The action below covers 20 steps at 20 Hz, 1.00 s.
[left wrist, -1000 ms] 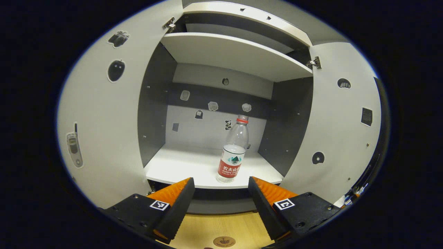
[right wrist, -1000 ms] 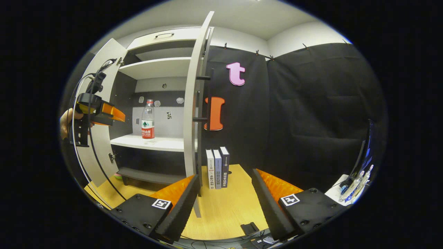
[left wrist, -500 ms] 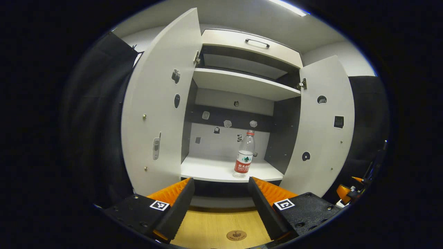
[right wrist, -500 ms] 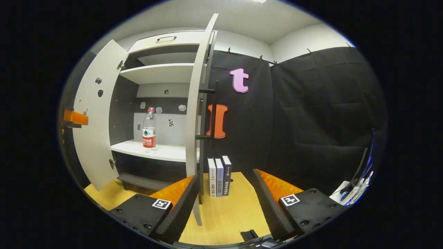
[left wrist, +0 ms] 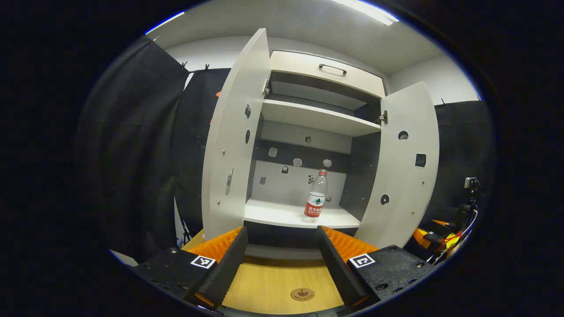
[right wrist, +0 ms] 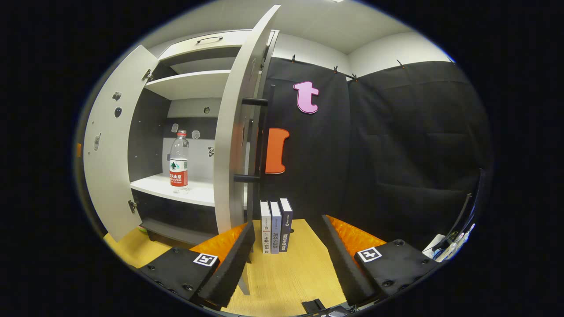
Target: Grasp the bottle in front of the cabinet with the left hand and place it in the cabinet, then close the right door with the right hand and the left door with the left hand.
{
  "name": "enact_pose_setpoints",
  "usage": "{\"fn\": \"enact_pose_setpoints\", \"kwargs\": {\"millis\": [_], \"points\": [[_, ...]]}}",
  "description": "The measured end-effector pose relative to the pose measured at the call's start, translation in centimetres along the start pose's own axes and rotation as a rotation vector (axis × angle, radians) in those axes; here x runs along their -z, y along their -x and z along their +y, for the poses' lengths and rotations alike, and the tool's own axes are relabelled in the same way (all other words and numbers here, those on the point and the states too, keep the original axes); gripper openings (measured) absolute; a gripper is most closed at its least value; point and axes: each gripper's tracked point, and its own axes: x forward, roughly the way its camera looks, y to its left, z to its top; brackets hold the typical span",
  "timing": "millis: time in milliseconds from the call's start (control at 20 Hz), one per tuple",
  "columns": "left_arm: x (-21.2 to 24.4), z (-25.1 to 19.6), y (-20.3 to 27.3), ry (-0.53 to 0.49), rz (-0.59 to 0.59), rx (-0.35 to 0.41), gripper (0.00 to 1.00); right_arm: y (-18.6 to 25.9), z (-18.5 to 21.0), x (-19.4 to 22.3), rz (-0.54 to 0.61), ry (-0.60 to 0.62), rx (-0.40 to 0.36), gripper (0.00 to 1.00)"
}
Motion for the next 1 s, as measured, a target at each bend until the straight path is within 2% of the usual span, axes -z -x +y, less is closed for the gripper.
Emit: {"fn": "enact_pose_setpoints", "kwargs": {"millis": [100, 150, 200, 250, 600, 1000], "points": [[0.6, -0.4, 0.2, 0.004, 0.003, 0.007, 0.95, 0.1, -0.3, -0.1, -0.004, 0.01, 0.015, 0.98], [1.0, -0.5, 0.4, 0.01, 0.004, 0.016, 0.95, 0.1, -0.2, -0.1, -0.004, 0.009, 0.013, 0.89], [1.0, -0.6, 0.4, 0.012, 0.005, 0.021, 0.95, 0.2, -0.1, -0.1, -0.003, 0.011, 0.008, 0.89], [0.9, -0.6, 0.4, 0.011, 0.004, 0.024, 0.94, 0.1, 0.0, -0.1, -0.002, 0.019, 0.005, 0.97], [1.3, -0.6, -0.2, 0.023, 0.009, 0.046, 0.95, -0.4, 1.7, -0.3, -0.006, 0.011, -0.004, 0.97], [1.6, 0.9, -0.5, 0.033, 0.012, 0.029, 0.95, 0.0, 6.4, -0.4, 0.003, -0.011, -0.102, 0.97]]}}
